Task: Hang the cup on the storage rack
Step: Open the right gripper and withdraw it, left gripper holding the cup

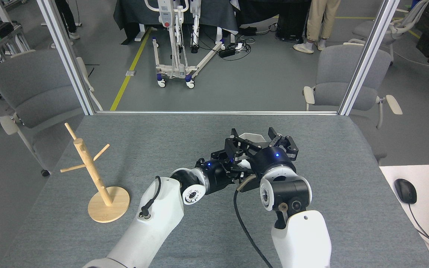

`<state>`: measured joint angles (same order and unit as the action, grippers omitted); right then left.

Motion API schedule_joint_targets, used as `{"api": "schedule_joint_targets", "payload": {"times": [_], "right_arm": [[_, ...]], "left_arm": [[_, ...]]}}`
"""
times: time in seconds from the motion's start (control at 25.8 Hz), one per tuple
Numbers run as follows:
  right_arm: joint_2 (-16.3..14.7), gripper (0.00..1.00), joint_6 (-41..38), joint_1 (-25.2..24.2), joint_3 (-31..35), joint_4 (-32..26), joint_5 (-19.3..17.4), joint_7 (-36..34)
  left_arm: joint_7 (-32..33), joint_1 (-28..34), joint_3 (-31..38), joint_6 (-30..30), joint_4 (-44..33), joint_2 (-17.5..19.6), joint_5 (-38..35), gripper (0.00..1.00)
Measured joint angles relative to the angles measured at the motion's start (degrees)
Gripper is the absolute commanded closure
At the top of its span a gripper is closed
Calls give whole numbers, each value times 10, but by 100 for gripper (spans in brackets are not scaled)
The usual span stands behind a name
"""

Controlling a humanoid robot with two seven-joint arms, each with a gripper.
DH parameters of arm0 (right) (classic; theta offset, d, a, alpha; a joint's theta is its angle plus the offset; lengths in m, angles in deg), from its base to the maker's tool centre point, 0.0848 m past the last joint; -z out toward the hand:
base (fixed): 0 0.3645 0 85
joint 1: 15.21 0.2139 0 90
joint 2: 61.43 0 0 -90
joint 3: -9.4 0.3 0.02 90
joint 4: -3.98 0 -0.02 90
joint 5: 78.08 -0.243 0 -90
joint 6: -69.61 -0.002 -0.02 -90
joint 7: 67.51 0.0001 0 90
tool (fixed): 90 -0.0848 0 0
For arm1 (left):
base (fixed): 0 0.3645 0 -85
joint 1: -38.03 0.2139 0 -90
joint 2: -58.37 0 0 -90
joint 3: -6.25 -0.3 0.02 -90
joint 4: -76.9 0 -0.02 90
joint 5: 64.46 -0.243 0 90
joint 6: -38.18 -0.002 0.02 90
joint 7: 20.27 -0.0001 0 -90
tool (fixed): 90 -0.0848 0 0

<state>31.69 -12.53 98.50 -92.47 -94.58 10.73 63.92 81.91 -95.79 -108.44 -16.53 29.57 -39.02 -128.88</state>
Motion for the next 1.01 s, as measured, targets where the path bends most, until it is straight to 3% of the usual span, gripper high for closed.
{"api": "schedule_joint_targets", "payload": {"times": [0.23,0.39,0.54,0.74,1.01], "right_arm": [[-1,1,2,-2,18,5,-7,-158],[-3,1,2,-10,83,12,-21,-300],[-14,1,-6,-33,154,34,-39,-383],[-60,1,-73,-68,255,88,-56,-432],[-101,1,-209,-135,349,160,-75,-572]], "left_arm": [[-4,22,1,-1,-15,3,-3,100],[-10,58,7,-8,-77,26,-6,100],[-16,101,18,-26,-142,55,-12,100],[-22,189,41,-38,-268,108,-27,100],[-50,336,95,-26,-419,180,-32,100]]}}
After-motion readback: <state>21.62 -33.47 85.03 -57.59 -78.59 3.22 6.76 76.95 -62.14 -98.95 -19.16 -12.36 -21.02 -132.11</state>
